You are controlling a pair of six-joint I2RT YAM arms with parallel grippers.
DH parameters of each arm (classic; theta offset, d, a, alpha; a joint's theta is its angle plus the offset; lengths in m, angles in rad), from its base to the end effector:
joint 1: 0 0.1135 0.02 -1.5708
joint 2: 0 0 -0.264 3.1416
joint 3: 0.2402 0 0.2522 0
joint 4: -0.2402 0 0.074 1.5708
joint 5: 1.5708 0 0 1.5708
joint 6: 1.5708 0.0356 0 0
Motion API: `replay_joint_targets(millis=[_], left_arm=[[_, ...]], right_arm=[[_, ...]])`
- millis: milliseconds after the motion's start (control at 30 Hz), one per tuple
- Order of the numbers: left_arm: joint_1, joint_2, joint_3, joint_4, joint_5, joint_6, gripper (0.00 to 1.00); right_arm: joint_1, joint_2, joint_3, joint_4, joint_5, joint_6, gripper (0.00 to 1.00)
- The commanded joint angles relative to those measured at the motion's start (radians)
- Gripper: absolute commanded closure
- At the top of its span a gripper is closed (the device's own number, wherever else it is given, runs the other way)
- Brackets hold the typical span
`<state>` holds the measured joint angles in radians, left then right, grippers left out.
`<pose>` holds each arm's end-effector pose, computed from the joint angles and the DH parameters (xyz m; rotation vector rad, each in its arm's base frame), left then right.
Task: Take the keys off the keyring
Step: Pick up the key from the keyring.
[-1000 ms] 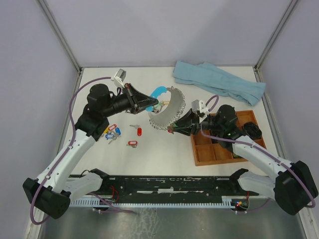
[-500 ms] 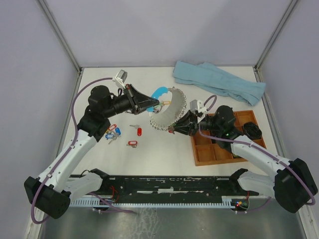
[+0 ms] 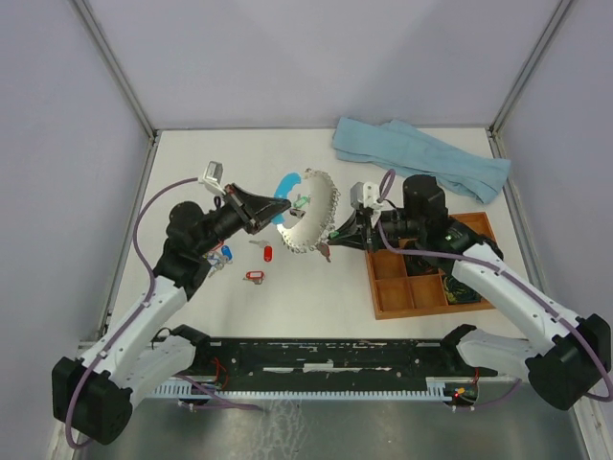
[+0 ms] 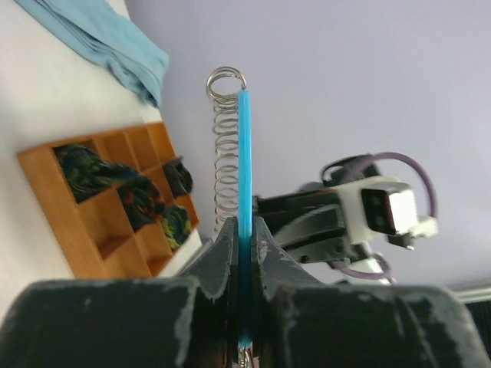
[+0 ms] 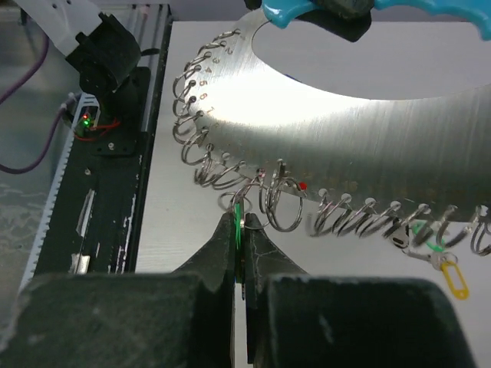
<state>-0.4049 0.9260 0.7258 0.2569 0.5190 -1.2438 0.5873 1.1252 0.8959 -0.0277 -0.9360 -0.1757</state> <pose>0.1935 -0.1021 0.3405 -0.2593 1.7691 -1.6477 0.1926 0.1626 0.3303 -1.2767 1.3618 1.1346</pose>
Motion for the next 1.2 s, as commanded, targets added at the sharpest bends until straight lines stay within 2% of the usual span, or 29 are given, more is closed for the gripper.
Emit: replay_joint_targets(millis=[0,200,433,533,633,733,767,900,1000,1167], left_arm=[[0.013,-0.071,-0.17,0.316,-0.172,-0.045,0.97],[0.012,-0.097,-0.395,0.556,-0.29,-0.033,0.97],[0.007,-0.106,-0.514,0.598,-0.298,0.049,0.97],[0.006,-0.133,-0.587,0.621,-0.328,0.076,0.96],[0.005,-0.161,-0.662,0.637,-0.367,0.091,0.82],[0.005,-0.199,-0.692,0.615,-0.379,0.108,0.53],[0.005,-0.213,-0.696,0.595,-0.377,0.118,0.47],[0.005,-0.319,-0.716,0.481,-0.376,0.164,0.27],[0.005,-0.42,-0.763,0.475,-0.357,0.189,0.2],[0.005,-0.601,-0.827,0.527,-0.295,0.223,0.18]], right_arm=[[0.004,-0.007,0.131,-0.389,0.1,-0.256,0.99],[0.081,0.091,0.248,-0.612,0.305,-0.401,0.99],[0.248,0.184,0.336,-0.718,0.701,-0.523,0.99],[0.281,0.2,0.372,-0.737,0.791,-0.539,0.99],[0.301,0.217,0.428,-0.78,0.816,-0.554,0.99],[0.32,0.249,0.493,-0.835,0.828,-0.576,0.99],[0.329,0.26,0.51,-0.857,0.843,-0.586,0.99],[0.363,0.29,0.583,-0.913,0.923,-0.618,0.99],[0.376,0.287,0.63,-0.957,0.938,-0.633,0.99],[0.382,0.263,0.643,-0.982,0.936,-0.656,0.99]])
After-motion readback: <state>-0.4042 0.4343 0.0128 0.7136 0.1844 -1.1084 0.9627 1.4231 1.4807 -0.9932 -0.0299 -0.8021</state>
